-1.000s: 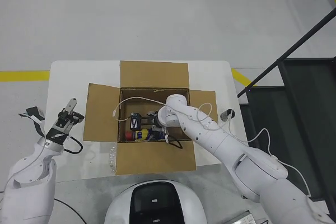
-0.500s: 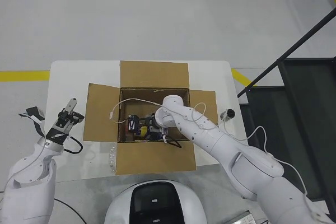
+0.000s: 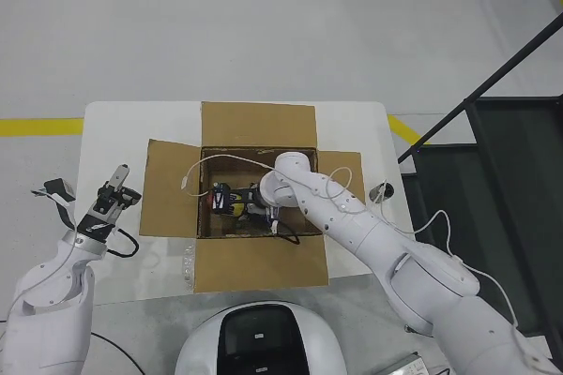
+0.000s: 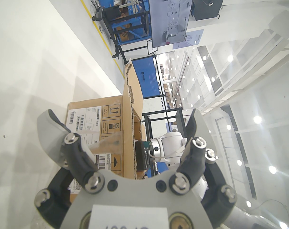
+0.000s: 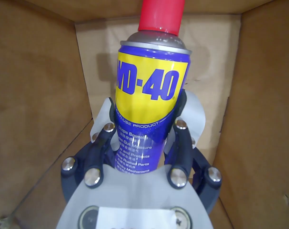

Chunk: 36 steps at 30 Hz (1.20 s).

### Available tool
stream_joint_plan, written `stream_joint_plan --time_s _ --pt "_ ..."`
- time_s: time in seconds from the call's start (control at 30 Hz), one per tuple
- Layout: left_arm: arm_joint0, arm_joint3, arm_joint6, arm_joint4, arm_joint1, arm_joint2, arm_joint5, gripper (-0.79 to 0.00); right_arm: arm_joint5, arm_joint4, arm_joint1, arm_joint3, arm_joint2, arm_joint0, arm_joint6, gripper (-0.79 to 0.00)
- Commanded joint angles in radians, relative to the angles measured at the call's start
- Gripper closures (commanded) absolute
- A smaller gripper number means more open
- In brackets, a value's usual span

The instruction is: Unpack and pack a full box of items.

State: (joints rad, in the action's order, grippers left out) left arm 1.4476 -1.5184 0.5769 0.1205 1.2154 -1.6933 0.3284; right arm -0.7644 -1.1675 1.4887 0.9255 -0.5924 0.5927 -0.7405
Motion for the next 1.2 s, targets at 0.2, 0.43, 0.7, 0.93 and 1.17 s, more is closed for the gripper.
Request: stream_joint_plan --time_s 0.2,0.43,0.7,0.93,1.17 --pt "0.0 0.0 0.0 0.0 0.0 0.0 0.0 -0.785 -0.015 -0.006 -0.069 0.183 -0.113 0.094 -0.048 0.0" --pt "0.0 0.0 0.0 0.0 0.0 0.0 0.0 -0.785 -0.001 -0.056 -0.149 0.455 -0.286 0.252 -0.06 0.0" --pt "0.0 0.0 0.0 0.0 0.0 0.0 0.0 -0.785 -0.022 -0.114 -0.211 0.7 -0.451 0.423 -0.009 0.0" --pt "0.0 0.0 0.0 0.0 0.0 0.0 0.0 -0.785 -0.033 -0.12 -0.217 0.721 -0.468 0.442 0.022 0.0" --pt "0.0 0.0 0.0 0.0 0.0 0.0 0.0 -0.785 -0.033 -0.12 -0.217 0.721 -0.468 0.442 0.022 0.0"
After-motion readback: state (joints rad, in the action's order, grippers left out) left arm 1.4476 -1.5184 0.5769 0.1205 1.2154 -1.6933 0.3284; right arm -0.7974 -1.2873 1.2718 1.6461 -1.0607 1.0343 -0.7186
